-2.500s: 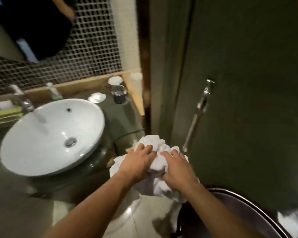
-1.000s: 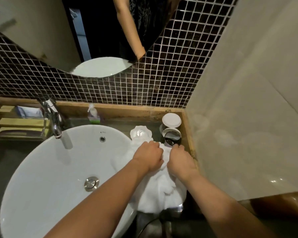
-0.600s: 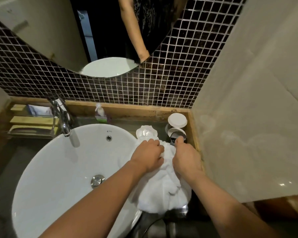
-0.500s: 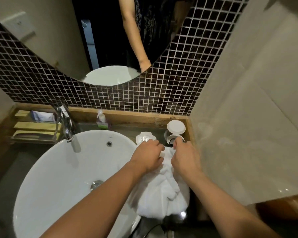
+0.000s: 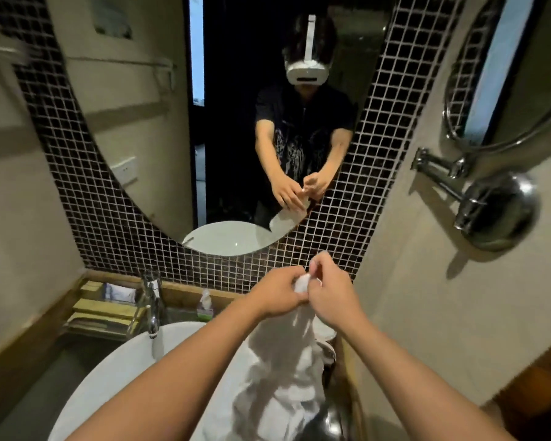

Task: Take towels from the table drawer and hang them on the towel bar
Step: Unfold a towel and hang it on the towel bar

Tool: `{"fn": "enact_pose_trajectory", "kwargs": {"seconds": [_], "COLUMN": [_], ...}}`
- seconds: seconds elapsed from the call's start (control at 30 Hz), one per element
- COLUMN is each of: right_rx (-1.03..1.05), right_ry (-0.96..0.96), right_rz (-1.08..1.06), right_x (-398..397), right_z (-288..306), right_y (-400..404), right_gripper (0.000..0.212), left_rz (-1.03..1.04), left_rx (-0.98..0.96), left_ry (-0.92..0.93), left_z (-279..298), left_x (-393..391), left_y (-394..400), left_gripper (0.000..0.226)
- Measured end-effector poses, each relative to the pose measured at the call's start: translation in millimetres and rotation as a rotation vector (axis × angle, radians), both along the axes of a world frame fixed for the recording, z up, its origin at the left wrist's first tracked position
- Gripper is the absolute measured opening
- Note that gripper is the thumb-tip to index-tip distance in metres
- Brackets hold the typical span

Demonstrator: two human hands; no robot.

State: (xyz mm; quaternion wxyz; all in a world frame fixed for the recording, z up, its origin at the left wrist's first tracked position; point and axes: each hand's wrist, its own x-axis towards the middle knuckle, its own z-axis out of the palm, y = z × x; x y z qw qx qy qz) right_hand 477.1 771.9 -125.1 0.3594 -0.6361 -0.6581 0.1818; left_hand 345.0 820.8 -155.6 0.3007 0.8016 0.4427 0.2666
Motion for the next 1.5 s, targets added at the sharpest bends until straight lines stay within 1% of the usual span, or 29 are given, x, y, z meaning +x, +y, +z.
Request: {"fn": "enact_pose_trajectory", "kwargs": {"seconds": [0.13,0.27,0.37,0.43,0.53,0.57,0.6,0.67,0.7,0.77,0.87,0.93,1.03,1.13,1.27,1.4,1.5], "right_rx": [0.123,0.116,0.087,0.071,0.062,0.079,0.102,0.165,0.202,0.277,0.35,0.339,0.267,0.171,0.182,0.232,0.291], "right_ry": [0.068,0.174,0.144,0.161,0.262,0.282,0.282,0.259,0.245,0.177,0.03,-0.067,-0.274,-0.422,-0.512,-0.458,-0.475], "right_rz": [0.05,0.106,0.204,0.247,0.259,0.251,0.234,0.208,0.216,0.249,0.285,0.292,0.255,0.165,0.035,-0.146,-0.245], "right_x": [-14.7,-30.8,-47.7,-62.4,-85.0,-90.7,-95.4,-103.3,-107.2,-115.9,-127.1,-129.9,-129.8,-126.8,-116.4,-111.9,-110.5], "right_z": [44.2,71.5,79.2,83.9,95.6,101.3,108.3,127.9,138.6,159.4,177.3,178.5,171.0,160.7,159.1,172.1,182.6], "right_y": [2.5,-3.4,-10.1,-15.4,-20.0,-18.8,-17.3,-15.3,-14.2,-14.4,-13.0,-11.4,-6.9,-1.6,1.2,1.3,1.7], "right_gripper": [0.018,0.016,0.011,0.009,0.025,0.025,0.022,0.019,0.022,0.025,0.014,0.016,0.029,0.024,0.016,0.014,0.016], "left_rz": [0.137,0.274,0.337,0.349,0.382,0.4,0.412,0.42,0.415,0.422,0.517,0.563,0.577,0.58,0.573,0.551,0.564], "left_rx": [0.077,0.172,0.184,0.202,0.253,0.285,0.314,0.344,0.353,0.383,0.465,0.493,0.507,0.499,0.502,0.479,0.418], "left_ry": [-0.11,-0.243,-0.371,-0.464,-0.557,-0.544,-0.517,-0.462,-0.434,-0.412,-0.53,-0.604,-0.701,-0.773,-0.803,-0.794,-0.872], "left_z": [45.0,88.6,122.2,140.1,163.2,170.7,176.7,187.7,192.4,200.5,217.7,229.7,239.2,244.9,251.7,248.4,241.8], "left_x": [-21.5,-47.7,-69.3,-82.1,-97.8,-103.7,-110.7,-125.4,-133.0,-145.9,-165.2,-179.2,-195.7,-205.9,-221.9,-243.8,-262.5], "left_y": [-6.3,-16.5,-28.5,-35.9,-46.0,-48.9,-50.7,-55.7,-57.7,-59.5,-59.4,-57.9,-52.3,-44.9,-38.5,-34.5,-29.3], "left_gripper": [0.017,0.029,0.025,0.027,0.041,0.041,0.035,0.014,0.01,0.012,0.009,0.01,0.015,0.018,0.019,0.014,0.023]}}
